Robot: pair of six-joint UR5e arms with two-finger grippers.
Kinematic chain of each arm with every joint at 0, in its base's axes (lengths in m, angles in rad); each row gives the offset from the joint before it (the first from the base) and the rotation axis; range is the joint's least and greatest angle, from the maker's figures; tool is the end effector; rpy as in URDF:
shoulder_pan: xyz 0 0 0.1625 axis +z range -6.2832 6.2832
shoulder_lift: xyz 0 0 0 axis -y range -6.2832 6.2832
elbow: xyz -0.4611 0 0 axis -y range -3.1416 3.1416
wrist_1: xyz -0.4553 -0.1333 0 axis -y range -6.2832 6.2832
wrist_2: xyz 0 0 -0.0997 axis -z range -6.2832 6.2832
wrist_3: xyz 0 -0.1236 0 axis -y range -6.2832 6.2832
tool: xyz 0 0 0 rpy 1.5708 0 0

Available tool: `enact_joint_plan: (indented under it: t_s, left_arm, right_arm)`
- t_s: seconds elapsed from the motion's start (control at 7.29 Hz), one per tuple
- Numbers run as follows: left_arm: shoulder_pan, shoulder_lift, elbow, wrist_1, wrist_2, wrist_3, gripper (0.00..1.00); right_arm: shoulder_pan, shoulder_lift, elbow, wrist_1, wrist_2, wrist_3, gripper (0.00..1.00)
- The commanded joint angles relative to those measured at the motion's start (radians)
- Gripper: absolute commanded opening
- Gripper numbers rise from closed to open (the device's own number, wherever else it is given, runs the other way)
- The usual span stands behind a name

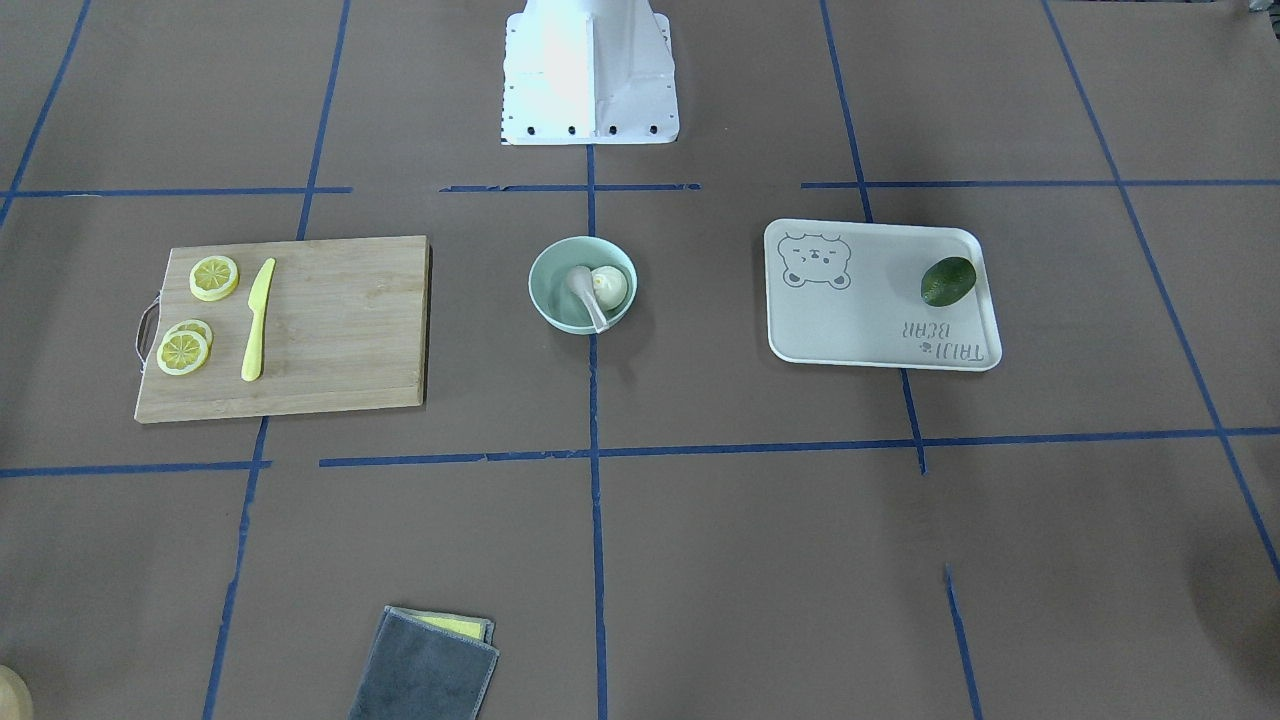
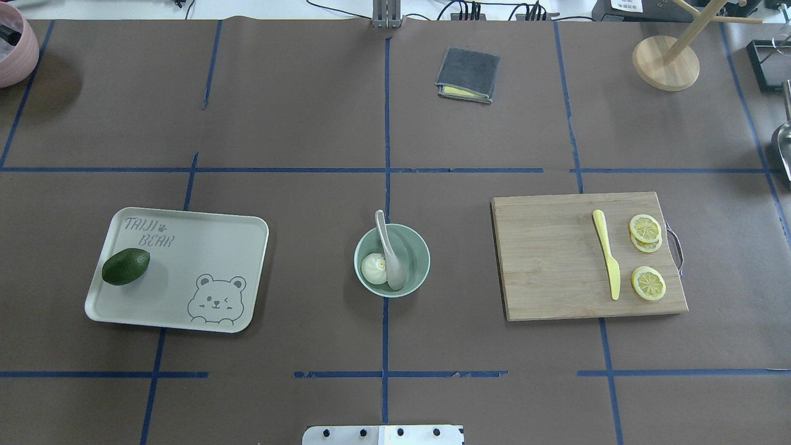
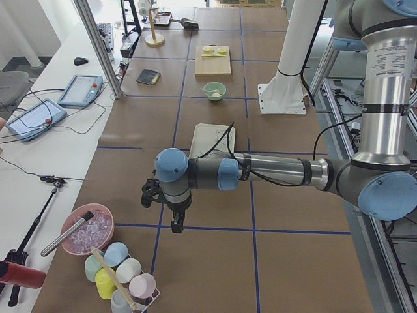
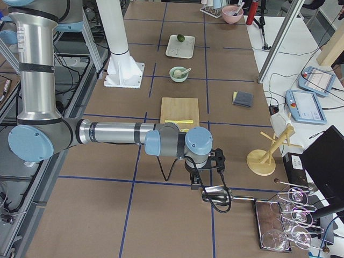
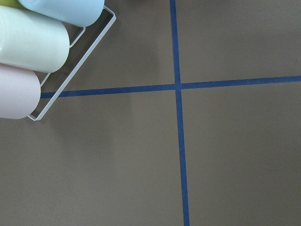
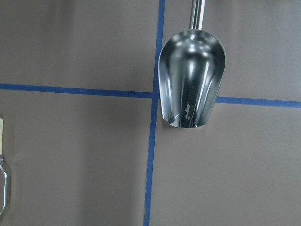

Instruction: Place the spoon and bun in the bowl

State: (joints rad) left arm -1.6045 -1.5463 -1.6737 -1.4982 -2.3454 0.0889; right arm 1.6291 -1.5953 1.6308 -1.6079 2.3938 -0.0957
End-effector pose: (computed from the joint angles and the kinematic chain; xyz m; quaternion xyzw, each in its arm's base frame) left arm -0.0651 -0.5409 0.6756 0.0258 0.3768 0.0266 0.9255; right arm 0.0743 -0.5399 0.6915 0.0300 -0.3989 -0.0168 0.9164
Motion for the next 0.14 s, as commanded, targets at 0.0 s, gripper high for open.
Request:
enact_joint_plan:
  t_s: [0.0]
  left_arm:
    - [0.0,0.0,-0.001,0.001,0.0,0.0,1.0]
  right_arm:
    - [0.0,0.002,-0.002,-0.001,0.001,0.001,1.0]
